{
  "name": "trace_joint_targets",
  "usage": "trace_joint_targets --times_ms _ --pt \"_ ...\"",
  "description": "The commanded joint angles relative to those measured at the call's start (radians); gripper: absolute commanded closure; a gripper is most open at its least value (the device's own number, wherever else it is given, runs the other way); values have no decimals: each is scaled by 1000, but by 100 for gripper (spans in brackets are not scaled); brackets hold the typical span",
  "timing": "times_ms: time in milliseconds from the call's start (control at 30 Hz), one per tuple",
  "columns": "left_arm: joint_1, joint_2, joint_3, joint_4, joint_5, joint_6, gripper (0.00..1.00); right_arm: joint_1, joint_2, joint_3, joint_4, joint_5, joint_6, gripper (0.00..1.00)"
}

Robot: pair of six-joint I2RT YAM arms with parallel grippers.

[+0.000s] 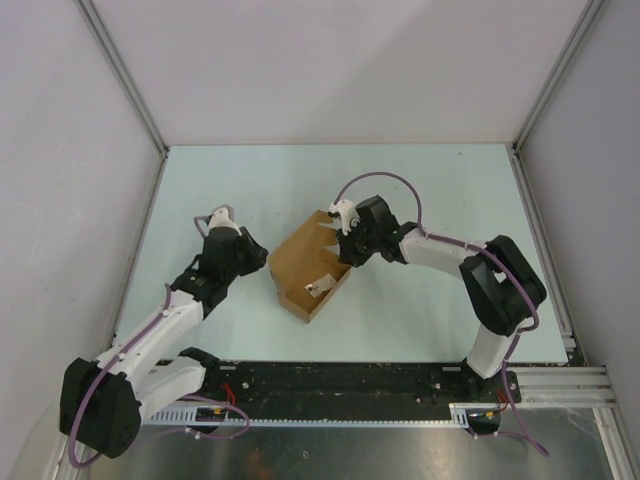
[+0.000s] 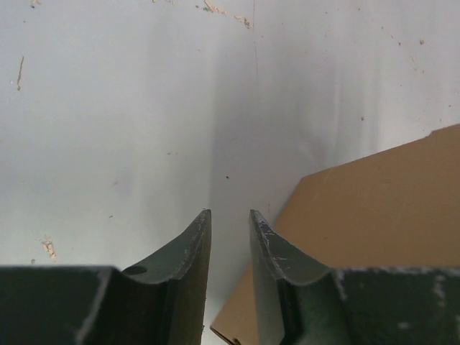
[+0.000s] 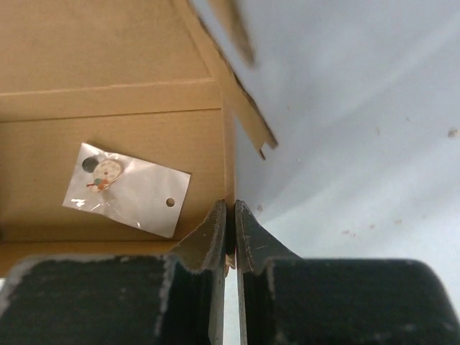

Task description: Fold the paper box

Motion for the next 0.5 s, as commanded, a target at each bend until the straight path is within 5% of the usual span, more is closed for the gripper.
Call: trace_joint_targets --times_ms 0,200,467 --pt "9 -39 -14 9 -7 3 67 47 -116 -35 -29 229 109 93" --pt "15 -58 -13 -3 -25 -1 67 109 -216 -67 -78 486 252 97" --pt "17 -93 -20 -9 -37 -17 67 240 -245 -121 -119 865 655 100"
